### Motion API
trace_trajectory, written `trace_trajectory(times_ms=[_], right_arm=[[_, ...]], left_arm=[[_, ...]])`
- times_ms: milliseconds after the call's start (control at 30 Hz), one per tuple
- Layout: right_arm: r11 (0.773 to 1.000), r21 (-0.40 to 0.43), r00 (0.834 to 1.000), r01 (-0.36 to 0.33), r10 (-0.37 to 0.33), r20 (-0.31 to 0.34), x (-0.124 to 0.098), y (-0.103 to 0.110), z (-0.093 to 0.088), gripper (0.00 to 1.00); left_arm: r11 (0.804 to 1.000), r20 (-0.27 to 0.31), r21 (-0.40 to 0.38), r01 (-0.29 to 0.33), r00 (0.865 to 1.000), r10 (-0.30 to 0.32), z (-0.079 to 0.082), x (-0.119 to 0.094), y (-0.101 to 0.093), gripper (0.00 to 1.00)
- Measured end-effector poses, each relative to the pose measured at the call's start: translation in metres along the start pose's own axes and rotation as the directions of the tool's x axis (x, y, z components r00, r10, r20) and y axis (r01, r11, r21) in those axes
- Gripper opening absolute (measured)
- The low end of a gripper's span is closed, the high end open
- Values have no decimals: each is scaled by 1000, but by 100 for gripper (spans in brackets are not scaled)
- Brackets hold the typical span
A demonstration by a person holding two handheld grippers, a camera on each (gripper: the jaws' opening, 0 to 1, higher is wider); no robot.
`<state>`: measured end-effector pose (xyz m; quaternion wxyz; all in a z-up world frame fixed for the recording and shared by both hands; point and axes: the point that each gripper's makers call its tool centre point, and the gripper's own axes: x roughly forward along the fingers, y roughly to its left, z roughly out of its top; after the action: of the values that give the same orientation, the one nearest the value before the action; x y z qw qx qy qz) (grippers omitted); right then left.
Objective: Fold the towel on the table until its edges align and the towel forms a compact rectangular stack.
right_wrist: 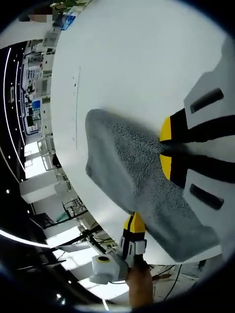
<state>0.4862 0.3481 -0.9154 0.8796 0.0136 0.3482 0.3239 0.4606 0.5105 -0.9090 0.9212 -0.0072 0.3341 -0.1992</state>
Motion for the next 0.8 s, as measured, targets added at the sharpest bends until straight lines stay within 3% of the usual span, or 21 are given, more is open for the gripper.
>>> trace_trajectory(times_ms=[33,133,267,400,467,567,667,733,800], right_arm=[[1000,0,1000,3,-3,3,0,0,0,5],[991,-130,1000,18,-21,-22,1,1,0,4],[992,-122,999,27,-30,-19,2,0,-1,4],[992,-122,999,36,-39,-23,0,0,-2,4],[986,-162,997,36,-46,-62,-1,-2,-4,4],[976,-216,996,33,-51,-80,-8,-4,-8,4],[977,-209,996,42,-58,-72,-17,-9,-13,4],[978,-202,995,56,-70,-66,-24,-13,-17,4],[966,-244,993,83,-101,-64,-33,-18,-21,4]], left_arm=[[1000,1,-2,-5,1000,5,0,0,0,8],[1000,5,11,-12,1000,12,0,1,-2,7],[999,-1,26,-29,1000,29,-1,1,-3,7],[993,-25,114,-37,999,40,-1,1,-7,7],[986,-45,162,-31,998,39,-2,1,-10,6],[964,-83,265,-2,996,24,-3,2,-20,6],[968,-86,250,14,996,8,-4,3,-28,6],[980,-83,197,42,996,-26,-6,4,-38,6],[980,-80,191,61,996,-47,-9,5,-48,6]])
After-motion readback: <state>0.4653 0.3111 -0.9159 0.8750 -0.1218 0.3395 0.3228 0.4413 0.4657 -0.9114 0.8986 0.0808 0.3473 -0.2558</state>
